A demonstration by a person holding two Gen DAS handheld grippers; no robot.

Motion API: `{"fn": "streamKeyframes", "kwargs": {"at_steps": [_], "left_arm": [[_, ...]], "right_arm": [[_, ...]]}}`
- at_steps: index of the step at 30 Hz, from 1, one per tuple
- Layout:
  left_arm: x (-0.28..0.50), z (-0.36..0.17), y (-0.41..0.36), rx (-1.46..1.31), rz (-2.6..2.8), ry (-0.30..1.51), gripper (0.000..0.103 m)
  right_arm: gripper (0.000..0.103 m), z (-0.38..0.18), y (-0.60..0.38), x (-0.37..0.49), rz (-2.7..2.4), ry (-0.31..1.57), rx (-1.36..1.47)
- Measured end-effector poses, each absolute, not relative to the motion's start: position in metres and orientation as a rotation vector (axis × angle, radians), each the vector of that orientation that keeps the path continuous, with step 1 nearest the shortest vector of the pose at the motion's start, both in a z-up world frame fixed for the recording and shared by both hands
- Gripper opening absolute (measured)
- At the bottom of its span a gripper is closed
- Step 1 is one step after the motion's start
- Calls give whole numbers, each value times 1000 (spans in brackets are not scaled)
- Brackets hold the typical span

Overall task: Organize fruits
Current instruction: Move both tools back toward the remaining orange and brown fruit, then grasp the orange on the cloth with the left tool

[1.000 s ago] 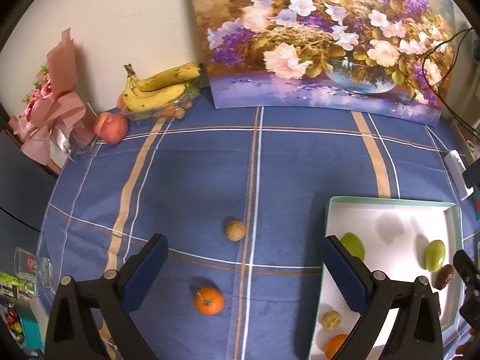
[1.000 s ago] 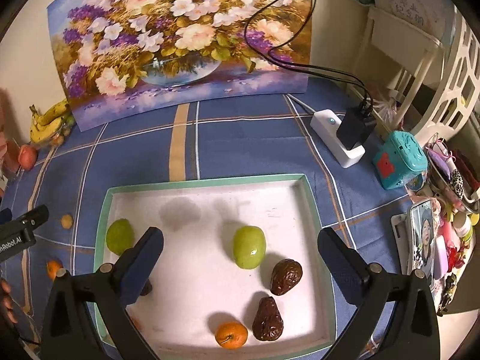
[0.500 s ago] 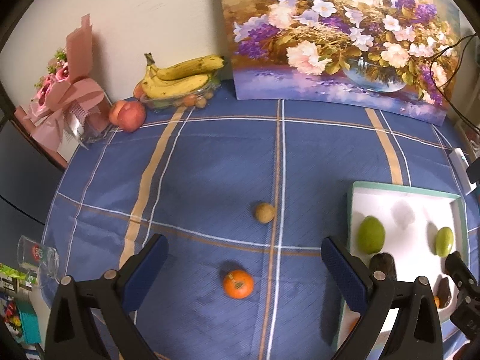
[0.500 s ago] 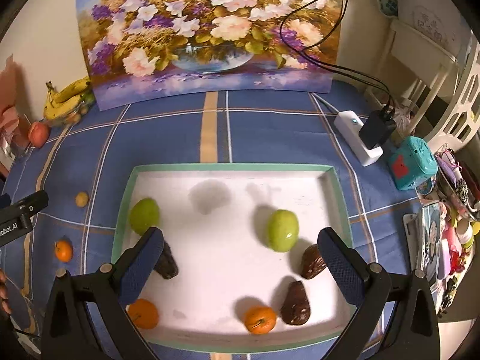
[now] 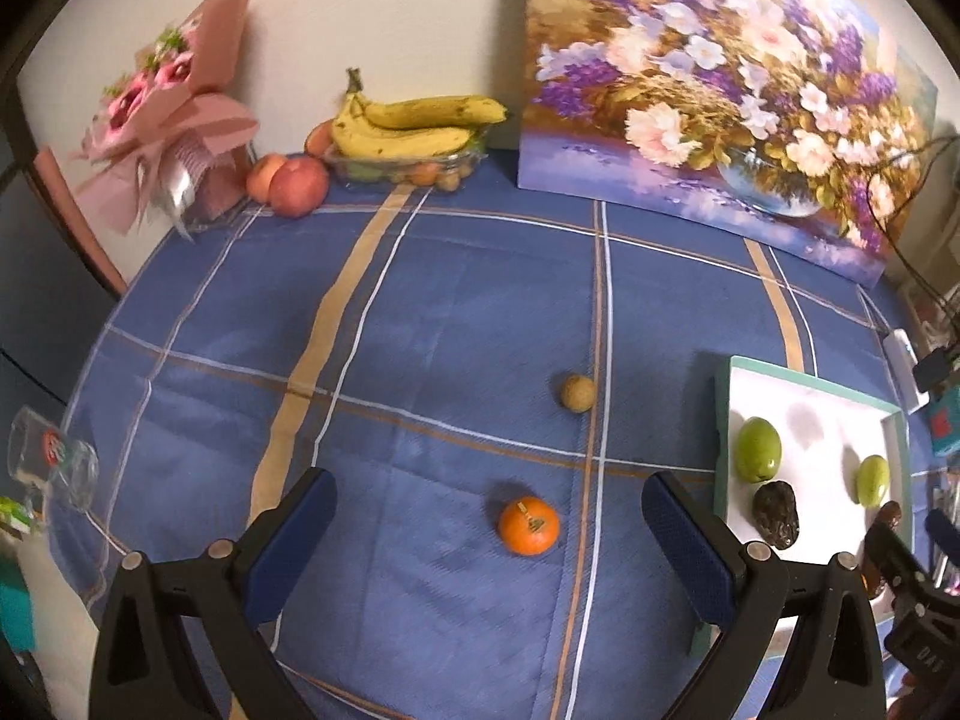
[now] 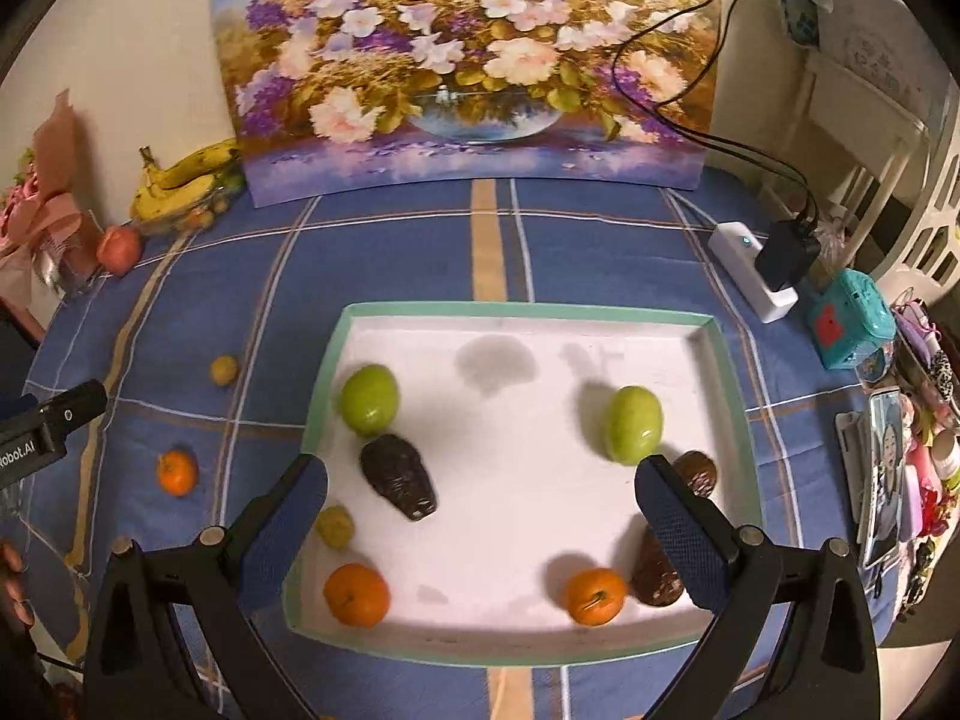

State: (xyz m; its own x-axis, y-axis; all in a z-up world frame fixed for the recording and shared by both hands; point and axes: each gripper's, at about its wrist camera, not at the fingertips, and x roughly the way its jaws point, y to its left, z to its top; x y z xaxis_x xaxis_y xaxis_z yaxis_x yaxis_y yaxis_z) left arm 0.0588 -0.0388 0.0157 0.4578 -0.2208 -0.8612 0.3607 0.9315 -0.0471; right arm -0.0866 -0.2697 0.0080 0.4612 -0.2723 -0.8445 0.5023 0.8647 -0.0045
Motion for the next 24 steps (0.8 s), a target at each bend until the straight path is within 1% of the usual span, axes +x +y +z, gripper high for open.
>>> {"fn": "streamKeyframes", "kwargs": {"at_steps": [10, 12, 17, 18, 20, 24], "left_arm": [[72, -21, -26, 115, -327, 1157, 100], [74, -29, -28, 120, -324, 1177, 100], [80, -46, -31, 118, -324, 1222, 96], [80, -50, -33, 123, -324, 1232, 94], [81, -58, -36, 125, -333, 1256, 87], [81, -68, -43, 115, -367, 1294, 78]], "right_arm": [[102, -5, -244, -73, -392, 991, 273], [102, -14, -242, -67, -379, 1010, 281], [102, -36, -239, -55, -362, 1060, 305], [102, -40, -239, -54, -361, 1069, 311], [102, -47, -240, -52, -363, 1087, 320], [102, -52, -243, -51, -367, 1098, 328]]}}
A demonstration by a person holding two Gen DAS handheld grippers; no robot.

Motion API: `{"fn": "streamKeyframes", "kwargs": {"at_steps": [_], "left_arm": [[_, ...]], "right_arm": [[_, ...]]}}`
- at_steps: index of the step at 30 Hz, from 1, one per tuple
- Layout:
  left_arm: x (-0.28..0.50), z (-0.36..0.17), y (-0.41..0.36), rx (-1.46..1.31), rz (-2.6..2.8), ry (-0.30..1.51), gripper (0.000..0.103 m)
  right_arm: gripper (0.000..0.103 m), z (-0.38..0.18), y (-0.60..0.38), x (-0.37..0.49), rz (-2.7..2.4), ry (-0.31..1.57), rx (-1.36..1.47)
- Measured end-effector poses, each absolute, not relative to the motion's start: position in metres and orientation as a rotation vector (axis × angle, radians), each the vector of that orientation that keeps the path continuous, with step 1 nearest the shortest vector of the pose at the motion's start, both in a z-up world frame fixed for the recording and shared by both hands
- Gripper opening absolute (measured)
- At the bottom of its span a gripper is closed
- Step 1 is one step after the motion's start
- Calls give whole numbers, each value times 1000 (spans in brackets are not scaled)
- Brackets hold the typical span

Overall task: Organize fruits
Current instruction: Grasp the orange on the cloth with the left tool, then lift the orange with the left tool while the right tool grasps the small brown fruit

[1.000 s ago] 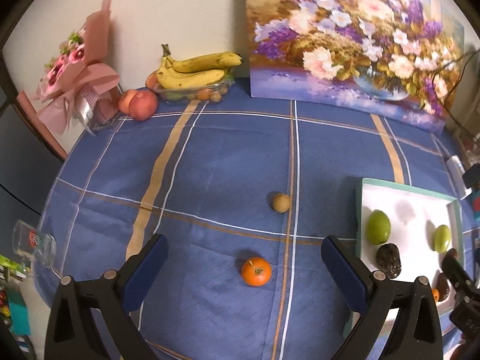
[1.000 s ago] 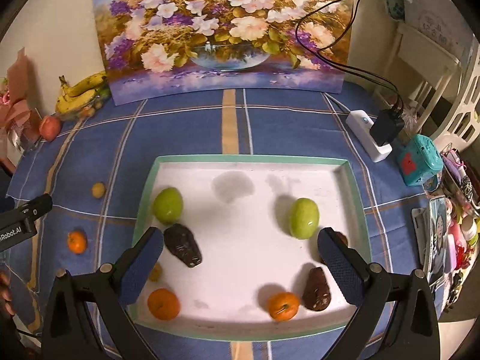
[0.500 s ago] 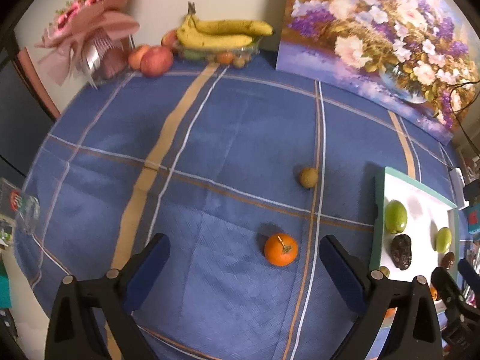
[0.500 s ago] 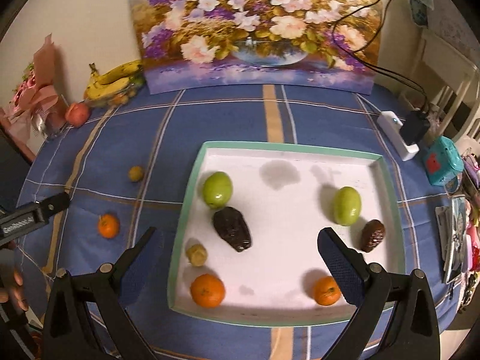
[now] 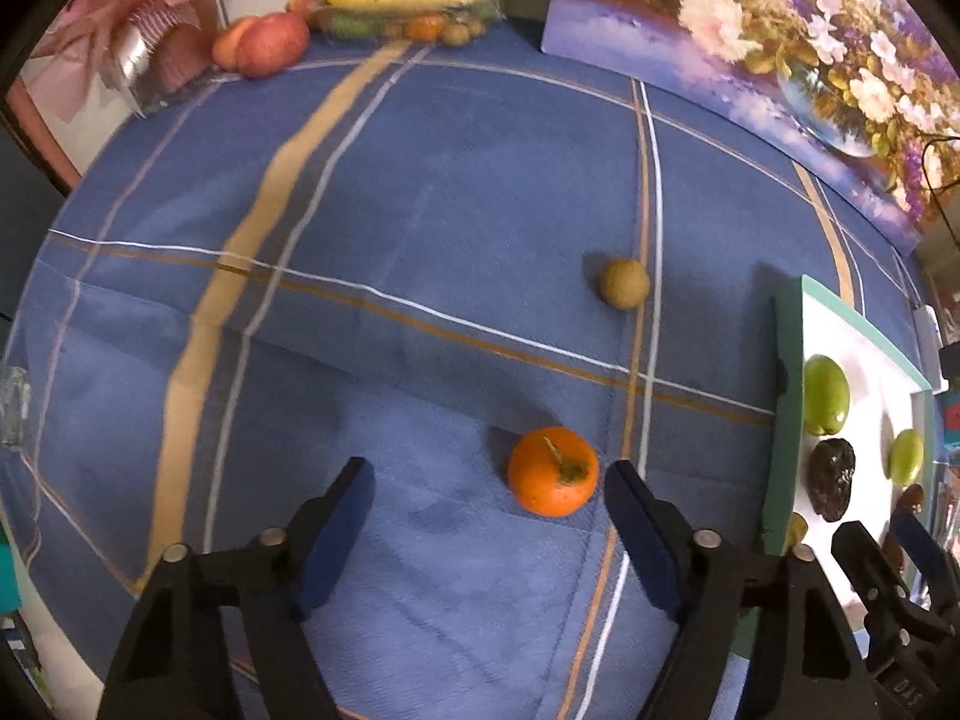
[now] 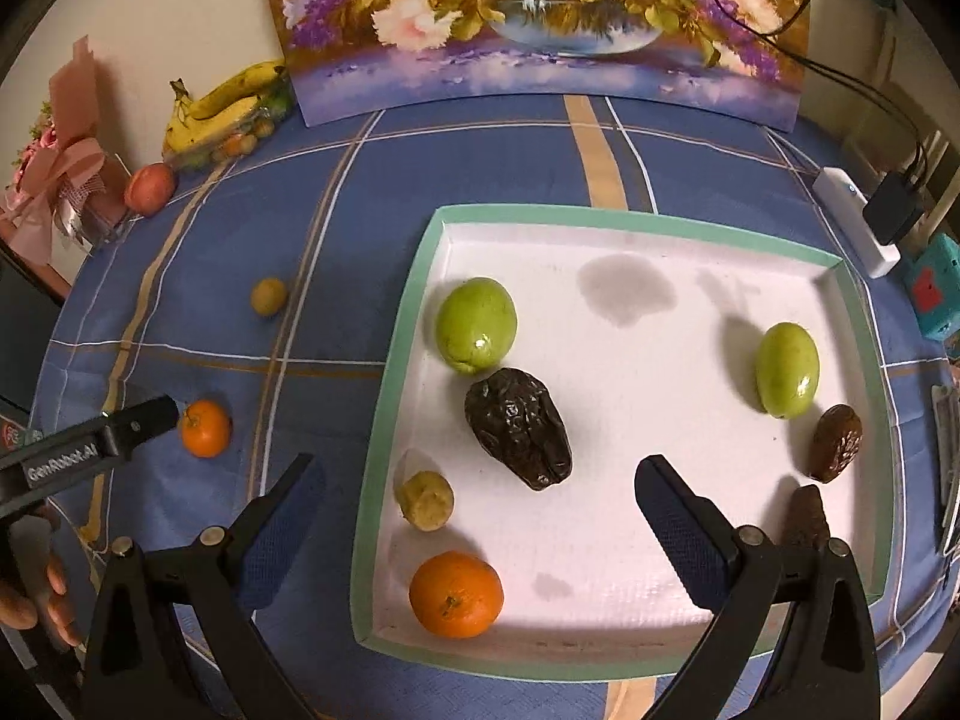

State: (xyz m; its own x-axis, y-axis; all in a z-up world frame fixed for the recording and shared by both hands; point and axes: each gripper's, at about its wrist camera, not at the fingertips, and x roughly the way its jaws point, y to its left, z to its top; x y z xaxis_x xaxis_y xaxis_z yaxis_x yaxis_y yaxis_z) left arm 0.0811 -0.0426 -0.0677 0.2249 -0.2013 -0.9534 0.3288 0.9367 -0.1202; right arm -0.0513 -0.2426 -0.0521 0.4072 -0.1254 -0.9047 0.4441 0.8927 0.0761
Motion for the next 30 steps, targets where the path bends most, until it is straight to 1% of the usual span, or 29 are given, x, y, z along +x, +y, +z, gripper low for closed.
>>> {"fn": "streamKeyframes", "kwargs": {"at_steps": [1, 2, 3, 5, 7, 12, 14, 20, 27, 30], "left_arm": [[81, -69, -44, 115, -372, 1299, 74], [80, -70, -46, 115, -379, 1303, 68], [80, -72, -48, 112, -389, 1310, 65], [80, -73, -50, 106, -403, 1318, 56], [80, -73, -53, 108, -413, 1320, 51], [79, -74, -59, 112, -431, 1323, 48], [82, -76, -61, 113, -437, 1332, 36], [85, -64, -55, 69, -447, 1301, 35], [100, -40, -42, 38, -403, 1210, 35], [109, -34, -34, 10, -393, 1187, 35]], "right_arm": [[102, -52, -243, -51, -368, 1099, 328], [102, -52, -244, -51, -369, 1099, 328], [102, -52, -244, -51, -370, 1098, 327], [102, -51, -245, -51, -368, 1095, 328], [102, -50, -246, -52, -369, 1094, 324], [102, -47, -247, -53, -372, 1088, 319], [102, -45, -247, -53, -374, 1086, 315], [102, -39, -244, -51, -371, 1068, 296], [102, -31, -238, -42, -332, 1005, 258], [96, -30, -236, -35, -323, 986, 242]]}}
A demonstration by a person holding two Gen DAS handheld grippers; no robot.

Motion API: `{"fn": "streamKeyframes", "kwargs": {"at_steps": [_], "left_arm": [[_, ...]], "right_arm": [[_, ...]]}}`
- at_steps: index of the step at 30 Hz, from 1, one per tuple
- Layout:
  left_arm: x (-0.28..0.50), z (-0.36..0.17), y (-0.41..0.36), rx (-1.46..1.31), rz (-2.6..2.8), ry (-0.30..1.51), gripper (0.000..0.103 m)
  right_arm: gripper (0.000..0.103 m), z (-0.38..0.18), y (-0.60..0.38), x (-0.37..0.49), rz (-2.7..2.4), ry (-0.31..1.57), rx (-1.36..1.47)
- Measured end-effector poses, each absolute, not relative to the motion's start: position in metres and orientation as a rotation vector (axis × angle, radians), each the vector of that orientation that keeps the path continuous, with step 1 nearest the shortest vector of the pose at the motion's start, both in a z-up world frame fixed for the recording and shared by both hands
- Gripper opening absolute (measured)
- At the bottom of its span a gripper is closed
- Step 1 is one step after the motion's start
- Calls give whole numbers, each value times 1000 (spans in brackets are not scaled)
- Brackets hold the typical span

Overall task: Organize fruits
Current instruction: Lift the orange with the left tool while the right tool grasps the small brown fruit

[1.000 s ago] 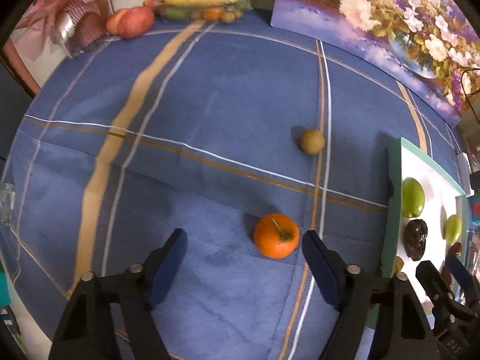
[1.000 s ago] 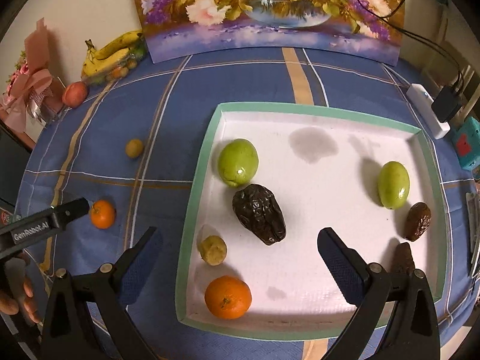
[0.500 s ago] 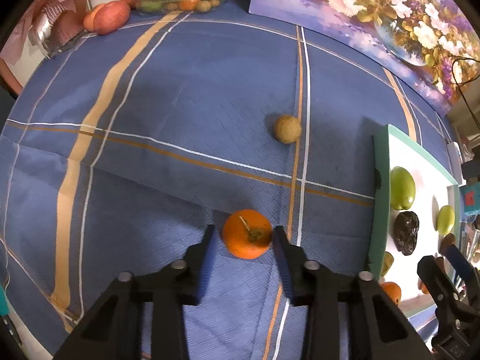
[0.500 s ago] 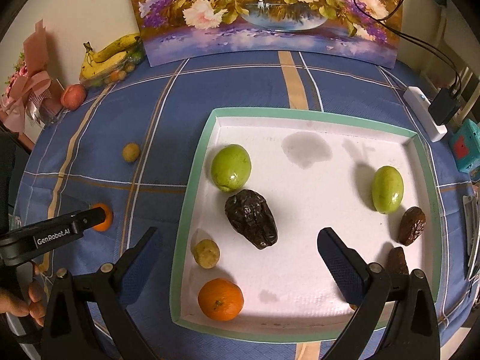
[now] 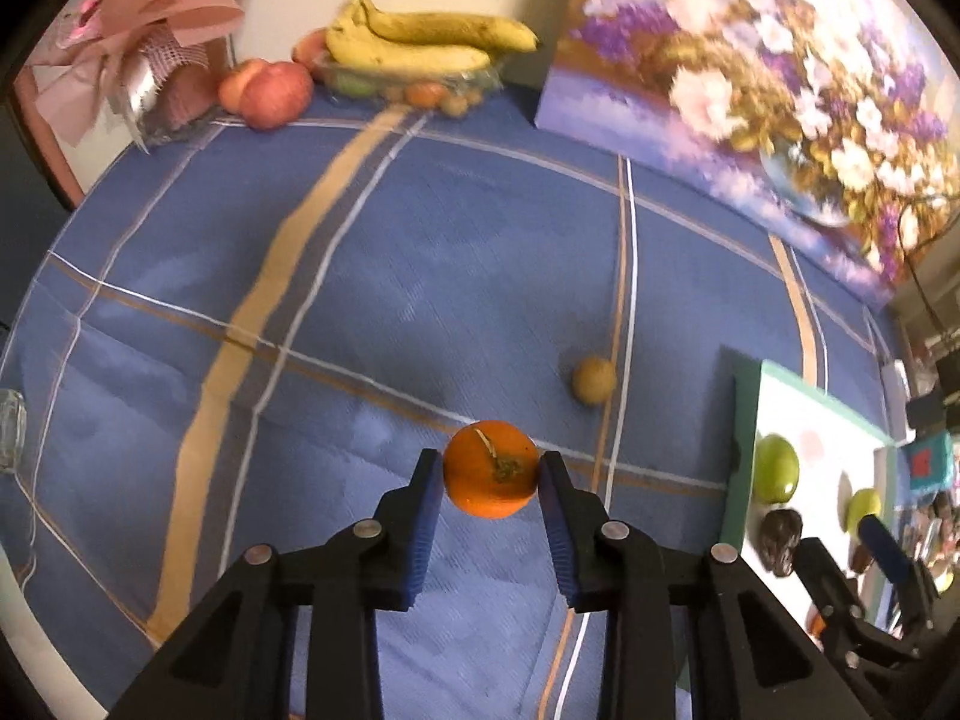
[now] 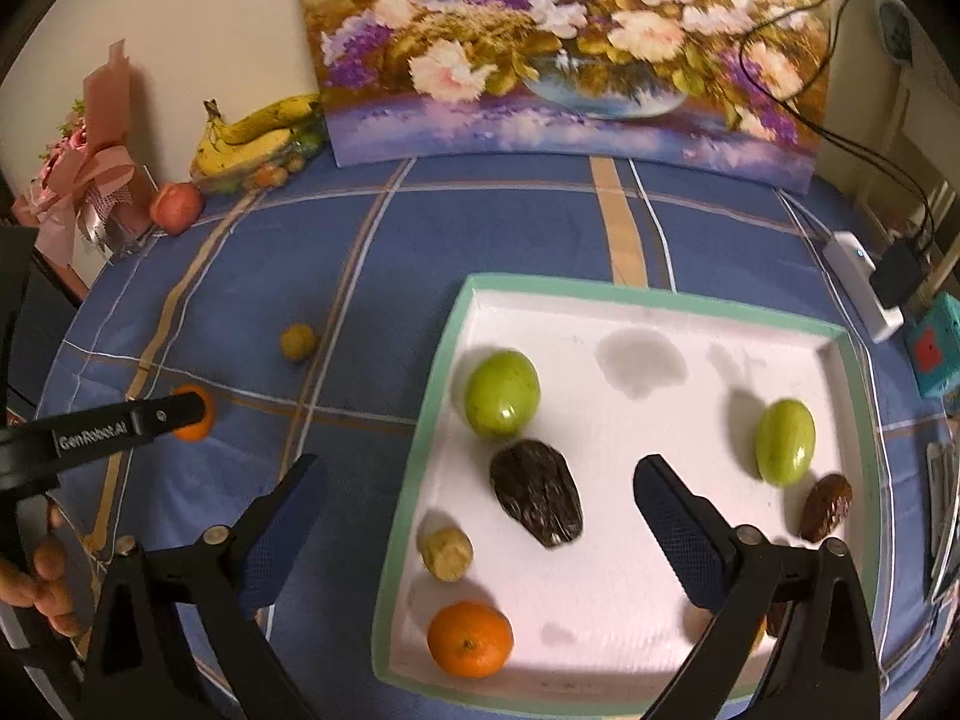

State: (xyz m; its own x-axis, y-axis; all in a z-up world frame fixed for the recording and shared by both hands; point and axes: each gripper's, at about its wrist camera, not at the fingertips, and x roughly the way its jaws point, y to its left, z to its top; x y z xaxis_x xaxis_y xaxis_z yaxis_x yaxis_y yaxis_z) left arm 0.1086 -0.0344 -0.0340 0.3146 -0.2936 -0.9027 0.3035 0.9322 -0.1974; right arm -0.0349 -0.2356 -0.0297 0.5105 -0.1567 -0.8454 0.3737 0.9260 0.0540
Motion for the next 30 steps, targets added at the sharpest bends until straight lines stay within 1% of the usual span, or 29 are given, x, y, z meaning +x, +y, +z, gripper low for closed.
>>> {"fn": "streamKeyframes", "kwargs": {"at_steps": [2, 4, 9, 11, 12, 25, 26, 27, 28, 30], "left_arm": [[111, -30, -27, -4, -385, 1178, 35], [116, -31, -27, -14, -376, 1178, 35], [128, -41, -21, -69, -376, 1207, 35], [132, -43, -18, -88, -377, 1211, 35], [134, -43, -17, -92, -375, 1210, 35], [159, -53, -4, -177, -367, 1232, 35], [160, -53, -2, -181, -364, 1232, 35], [162, -54, 1, -192, -362, 1232, 35], [163, -54, 2, -198, -362, 1233, 35], [166, -55, 6, -216, -362, 1233, 35]], "right_arm": [[93, -30, -234, -29, -318, 976, 225], [86, -30, -233, -25, -311, 970, 215], [84, -45, -226, -8, -266, 1019, 181], [75, -51, -225, -2, -254, 1040, 179], [69, -54, -224, 1, -251, 1045, 179], [61, -52, -195, 60, -164, 1075, 145], [59, -52, -192, 67, -148, 1080, 161], [52, -52, -190, 72, -142, 1084, 167], [48, -52, -187, 77, -140, 1088, 170], [47, -54, -180, 88, -134, 1104, 167]]}}
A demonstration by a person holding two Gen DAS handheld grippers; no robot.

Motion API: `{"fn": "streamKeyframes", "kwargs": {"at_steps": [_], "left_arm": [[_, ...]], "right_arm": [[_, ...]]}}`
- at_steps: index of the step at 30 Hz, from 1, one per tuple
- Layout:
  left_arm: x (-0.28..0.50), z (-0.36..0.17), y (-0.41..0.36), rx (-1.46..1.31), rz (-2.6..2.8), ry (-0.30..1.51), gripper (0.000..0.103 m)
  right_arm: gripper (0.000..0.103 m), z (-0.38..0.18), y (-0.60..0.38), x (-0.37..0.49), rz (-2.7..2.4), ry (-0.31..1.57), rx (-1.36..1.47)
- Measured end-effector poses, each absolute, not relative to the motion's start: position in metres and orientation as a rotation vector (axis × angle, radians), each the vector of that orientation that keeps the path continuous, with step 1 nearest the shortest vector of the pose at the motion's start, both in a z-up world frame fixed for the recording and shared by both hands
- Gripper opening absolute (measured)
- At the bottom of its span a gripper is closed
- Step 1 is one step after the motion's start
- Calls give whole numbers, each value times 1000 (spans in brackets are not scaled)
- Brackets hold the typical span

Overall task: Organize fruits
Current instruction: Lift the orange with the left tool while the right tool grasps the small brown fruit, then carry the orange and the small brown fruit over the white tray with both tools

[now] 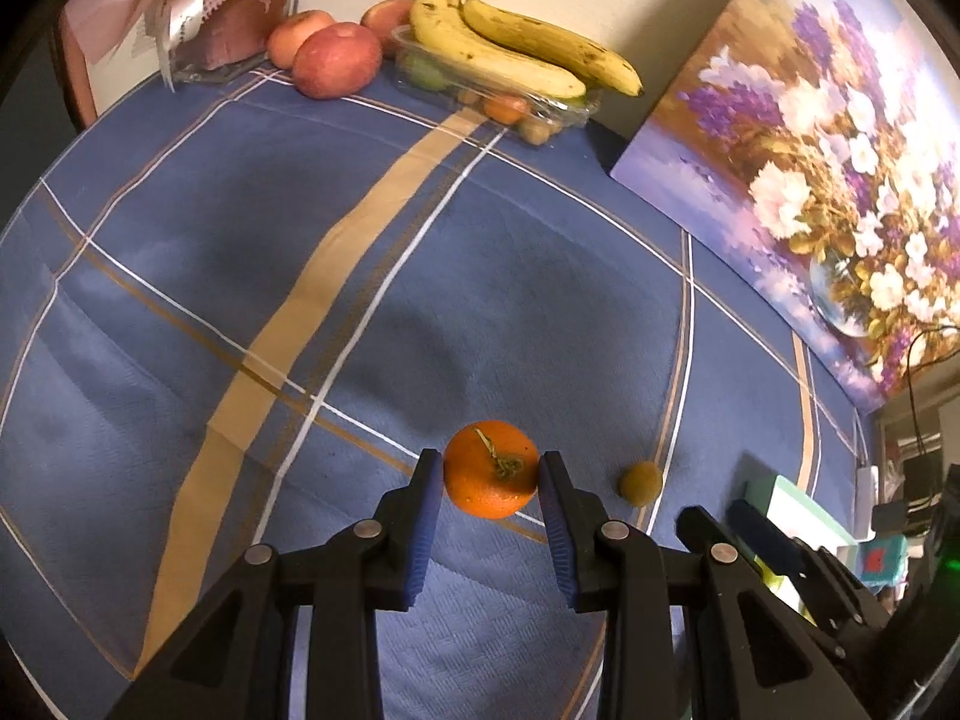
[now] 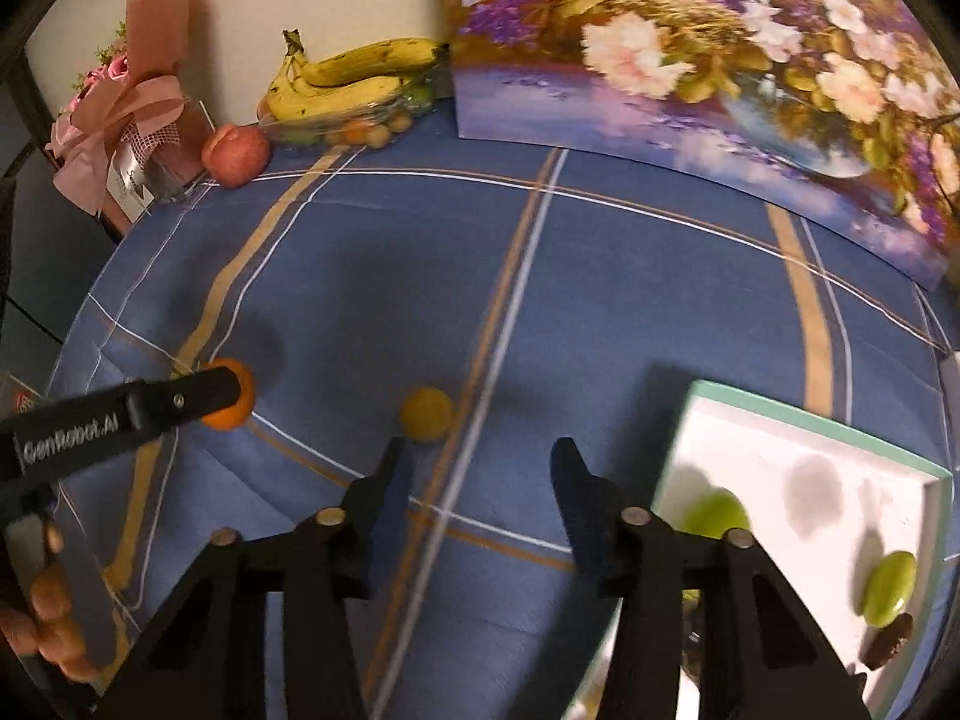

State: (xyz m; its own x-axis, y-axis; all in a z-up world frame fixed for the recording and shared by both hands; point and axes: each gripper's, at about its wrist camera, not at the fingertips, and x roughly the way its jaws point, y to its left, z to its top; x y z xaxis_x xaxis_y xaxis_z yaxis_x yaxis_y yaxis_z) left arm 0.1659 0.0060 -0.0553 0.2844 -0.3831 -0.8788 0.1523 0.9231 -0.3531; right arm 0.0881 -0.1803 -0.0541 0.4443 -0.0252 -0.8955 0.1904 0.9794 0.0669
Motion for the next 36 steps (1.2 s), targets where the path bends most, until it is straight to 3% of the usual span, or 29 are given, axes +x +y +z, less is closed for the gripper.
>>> {"fn": "streamKeyframes", "kwargs": {"at_steps": [4, 12, 22, 36], "left_arm": [[170, -58, 14, -237, -350, 1238, 35], [178, -66, 29, -270, -345, 1251, 35], [181, -70, 32, -275, -352, 1260, 35], [167, -50, 29, -227, -375, 1219, 35]], "right_arm": [[38, -58, -173, 105, -130, 1124, 171], [30, -73, -164, 126, -156, 1177, 118], [27, -88, -157, 135, -186, 1197, 110], [26, -59, -162, 103, -192, 1157, 108]]}}
